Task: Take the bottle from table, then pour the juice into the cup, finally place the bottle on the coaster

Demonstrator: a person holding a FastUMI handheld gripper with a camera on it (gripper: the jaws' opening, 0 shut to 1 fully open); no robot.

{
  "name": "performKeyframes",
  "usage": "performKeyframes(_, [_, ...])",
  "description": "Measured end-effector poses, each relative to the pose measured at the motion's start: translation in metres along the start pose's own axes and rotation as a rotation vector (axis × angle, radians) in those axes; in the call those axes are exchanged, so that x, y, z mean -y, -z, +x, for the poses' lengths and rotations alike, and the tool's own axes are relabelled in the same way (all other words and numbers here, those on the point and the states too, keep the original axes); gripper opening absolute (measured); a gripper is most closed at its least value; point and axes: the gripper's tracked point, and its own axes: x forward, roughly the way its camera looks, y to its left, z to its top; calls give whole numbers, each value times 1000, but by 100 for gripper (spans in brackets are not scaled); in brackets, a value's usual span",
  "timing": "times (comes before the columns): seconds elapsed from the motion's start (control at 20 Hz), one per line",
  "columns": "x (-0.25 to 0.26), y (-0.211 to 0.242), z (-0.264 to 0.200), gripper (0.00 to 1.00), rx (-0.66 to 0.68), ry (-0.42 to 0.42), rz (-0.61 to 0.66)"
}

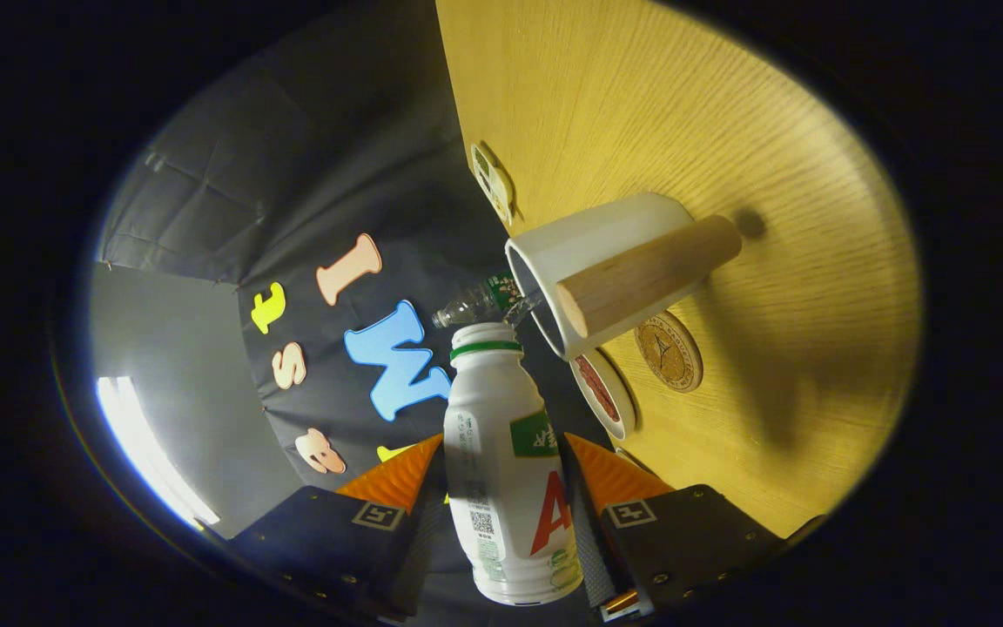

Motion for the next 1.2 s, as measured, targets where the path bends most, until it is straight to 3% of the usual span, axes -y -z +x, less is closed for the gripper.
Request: performKeyframes(1.2, [3,-11,-1,69,118,60,196])
